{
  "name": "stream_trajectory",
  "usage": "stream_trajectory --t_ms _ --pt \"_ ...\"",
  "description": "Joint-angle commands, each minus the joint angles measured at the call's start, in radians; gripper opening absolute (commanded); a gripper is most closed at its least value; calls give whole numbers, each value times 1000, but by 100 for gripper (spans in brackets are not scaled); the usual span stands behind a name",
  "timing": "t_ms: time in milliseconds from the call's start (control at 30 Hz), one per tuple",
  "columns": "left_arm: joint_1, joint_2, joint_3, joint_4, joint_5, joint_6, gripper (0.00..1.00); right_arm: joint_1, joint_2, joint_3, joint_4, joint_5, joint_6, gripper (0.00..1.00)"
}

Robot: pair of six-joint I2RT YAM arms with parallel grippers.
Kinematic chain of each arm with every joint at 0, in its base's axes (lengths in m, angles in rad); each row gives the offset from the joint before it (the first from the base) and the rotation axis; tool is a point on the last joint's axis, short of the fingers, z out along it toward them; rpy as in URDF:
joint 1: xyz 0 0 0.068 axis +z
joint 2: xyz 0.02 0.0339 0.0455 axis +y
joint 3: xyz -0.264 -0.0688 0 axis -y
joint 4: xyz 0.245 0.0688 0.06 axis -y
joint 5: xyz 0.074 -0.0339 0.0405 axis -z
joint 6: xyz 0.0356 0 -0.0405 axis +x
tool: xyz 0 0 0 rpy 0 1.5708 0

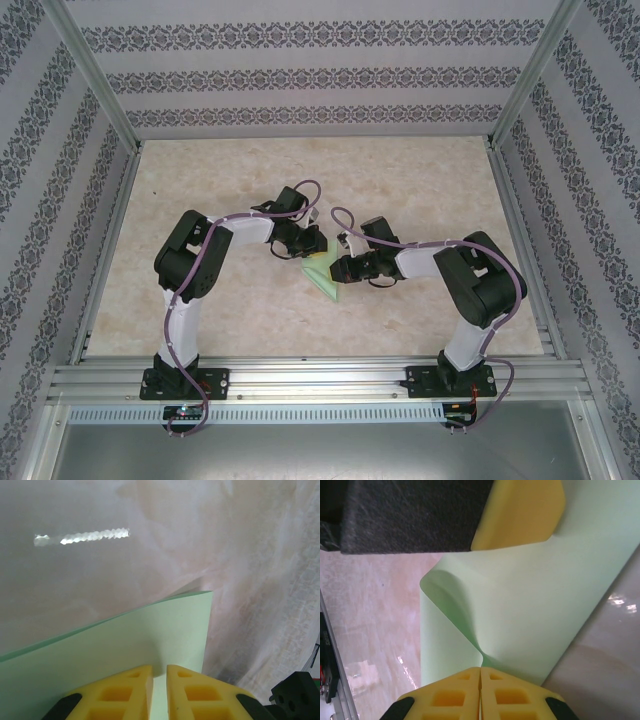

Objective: Fold a paper plane with a square sheet of paper (fold left side to right side)
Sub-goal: Third fold the triangle at the center of the table.

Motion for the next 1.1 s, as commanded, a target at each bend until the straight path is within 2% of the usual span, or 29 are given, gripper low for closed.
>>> stream_trajectory --t_ms 0,333,700,933,1067 --pt "-30 67 -41 -26 -50 10 18 1 -5 20 -5 7 -6 9" --pt "-30 55 -41 -22 -42 11 18 3 57 35 -39 28 -8 9" --pt "-30 48 -47 -15 -34 7 18 4 57 50 -67 36 -19 9" --pt "-25 -29 -21 -51 -15 22 23 9 67 29 -83 47 -22 9" --pt "-8 -59 26 -95 7 35 29 17 58 19 -83 55 -33 9"
